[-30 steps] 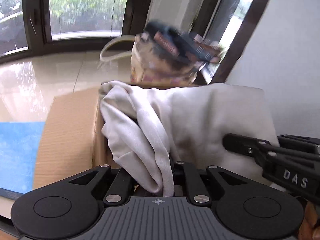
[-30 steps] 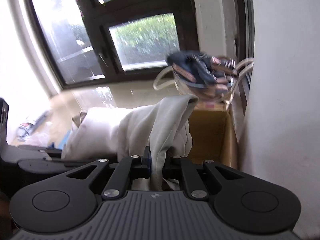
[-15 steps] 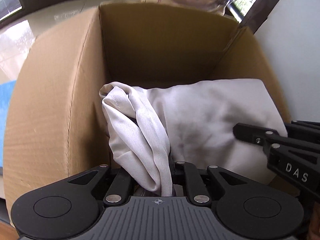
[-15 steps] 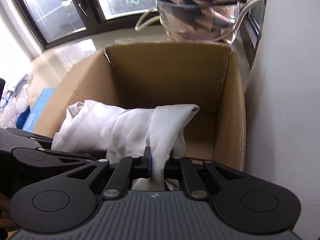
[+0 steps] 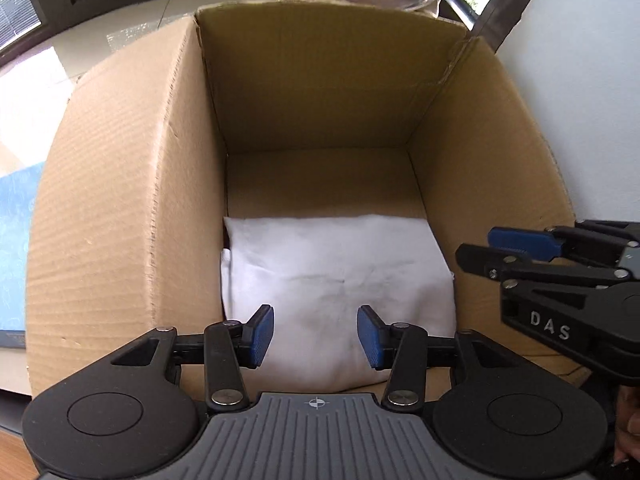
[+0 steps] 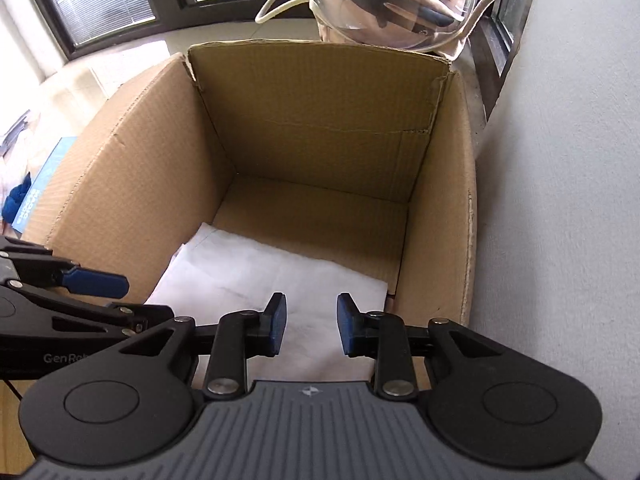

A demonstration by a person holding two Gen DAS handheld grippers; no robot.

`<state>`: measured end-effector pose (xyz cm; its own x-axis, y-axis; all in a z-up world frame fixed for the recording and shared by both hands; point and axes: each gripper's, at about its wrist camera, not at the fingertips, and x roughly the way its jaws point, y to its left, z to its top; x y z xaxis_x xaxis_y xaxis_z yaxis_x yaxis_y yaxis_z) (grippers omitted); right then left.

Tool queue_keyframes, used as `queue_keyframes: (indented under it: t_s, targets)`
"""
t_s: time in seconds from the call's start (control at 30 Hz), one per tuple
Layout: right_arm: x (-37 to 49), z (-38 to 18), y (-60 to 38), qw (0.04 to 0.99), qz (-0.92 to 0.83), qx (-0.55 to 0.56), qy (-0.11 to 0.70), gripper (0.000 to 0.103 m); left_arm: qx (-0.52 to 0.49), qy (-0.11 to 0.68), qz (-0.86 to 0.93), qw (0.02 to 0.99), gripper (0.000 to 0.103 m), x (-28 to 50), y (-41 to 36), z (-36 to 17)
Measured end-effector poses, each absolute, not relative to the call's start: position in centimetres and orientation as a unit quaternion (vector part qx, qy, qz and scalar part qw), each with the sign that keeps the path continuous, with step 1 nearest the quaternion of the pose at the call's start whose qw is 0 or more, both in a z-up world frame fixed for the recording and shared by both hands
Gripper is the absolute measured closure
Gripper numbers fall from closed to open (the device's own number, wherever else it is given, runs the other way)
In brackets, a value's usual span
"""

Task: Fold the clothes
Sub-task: 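Open both grippers and release the shirt into the box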

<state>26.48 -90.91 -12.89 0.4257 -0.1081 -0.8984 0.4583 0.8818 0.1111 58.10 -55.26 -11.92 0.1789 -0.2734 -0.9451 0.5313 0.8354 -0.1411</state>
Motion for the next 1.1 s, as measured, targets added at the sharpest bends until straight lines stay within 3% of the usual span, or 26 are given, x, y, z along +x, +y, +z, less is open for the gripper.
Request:
queue_keyframes:
  t_s: [0.27,0.4,0.53,0.73,1.1]
  targets:
    - [25.7,-11.6,-90.8,0.828,-0.16,0.188,0.504,0.065,0.094,0.565,-0.253,0.779,0.048,58.2,-54.1,-9.2]
    - [25.1,-10.8,-90.5,0.829,-0.151,0.193,0.503,0.055,0.087,0.559,-0.248,0.786,0.039,57.7,-53.5,-8.4]
    - [24.6,-9.8,-90.1,0.832,-0.141,0.192,0.501,0.036,0.088,0.553,-0.239,0.794,0.027,56.9,-52.9,-7.3]
    - [23.6,-8.2,-89.4,0.839,-0.133,0.174,0.499,0.02,0.097,0.548,-0.228,0.799,0.015,56.0,-52.5,-6.5]
    - [22.3,-6.6,-88.7,0.832,-0.132,0.152,0.517,0.01,0.116,0.548,-0.208,0.802,0.003,54.6,-51.6,-6.5]
